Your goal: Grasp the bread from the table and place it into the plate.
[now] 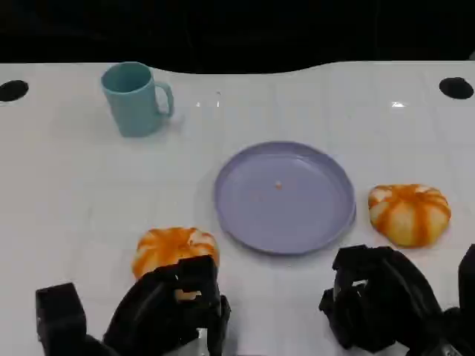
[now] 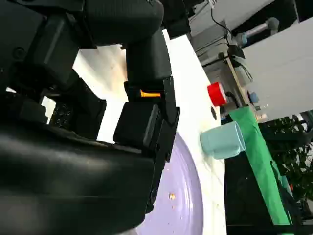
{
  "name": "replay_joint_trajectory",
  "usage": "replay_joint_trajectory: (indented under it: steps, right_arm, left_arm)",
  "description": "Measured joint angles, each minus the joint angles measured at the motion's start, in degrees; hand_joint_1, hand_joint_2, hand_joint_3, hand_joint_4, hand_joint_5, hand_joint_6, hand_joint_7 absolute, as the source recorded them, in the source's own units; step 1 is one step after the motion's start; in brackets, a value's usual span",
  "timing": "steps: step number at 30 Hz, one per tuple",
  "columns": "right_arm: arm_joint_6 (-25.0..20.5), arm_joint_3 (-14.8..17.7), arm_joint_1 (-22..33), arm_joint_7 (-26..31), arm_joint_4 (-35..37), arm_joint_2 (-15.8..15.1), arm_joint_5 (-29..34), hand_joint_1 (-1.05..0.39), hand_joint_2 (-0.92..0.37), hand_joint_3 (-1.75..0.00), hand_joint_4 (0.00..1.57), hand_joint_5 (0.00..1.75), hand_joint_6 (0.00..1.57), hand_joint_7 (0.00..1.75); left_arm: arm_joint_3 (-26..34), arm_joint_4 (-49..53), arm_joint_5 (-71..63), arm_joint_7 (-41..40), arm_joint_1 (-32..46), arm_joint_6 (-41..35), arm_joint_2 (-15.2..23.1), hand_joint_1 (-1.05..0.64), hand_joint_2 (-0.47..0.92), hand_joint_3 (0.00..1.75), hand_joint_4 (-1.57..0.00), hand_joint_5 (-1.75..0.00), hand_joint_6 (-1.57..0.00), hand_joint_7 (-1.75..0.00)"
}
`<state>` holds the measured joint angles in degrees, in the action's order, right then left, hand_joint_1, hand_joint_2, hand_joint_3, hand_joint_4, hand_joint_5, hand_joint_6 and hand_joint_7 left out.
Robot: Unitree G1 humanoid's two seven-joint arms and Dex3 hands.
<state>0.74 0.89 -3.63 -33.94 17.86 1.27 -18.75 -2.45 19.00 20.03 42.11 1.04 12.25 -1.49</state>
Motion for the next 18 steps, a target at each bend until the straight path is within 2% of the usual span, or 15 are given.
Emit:
replay_joint_trajectory:
  steps: [18]
  right_arm:
    - [0.6, -0.2, 0.0, 0.3, -0.2, 0.0, 0.3, -1.05, -0.08, -1.43, 1.49, 1.41, 1.57, 0.99]
  left_arm:
    - [0.0, 0.0, 0.1, 0.0, 0.0, 0.0, 0.1, -0.8, 0.88, 0.21, -1.04, -1.75, -0.94, -1.56]
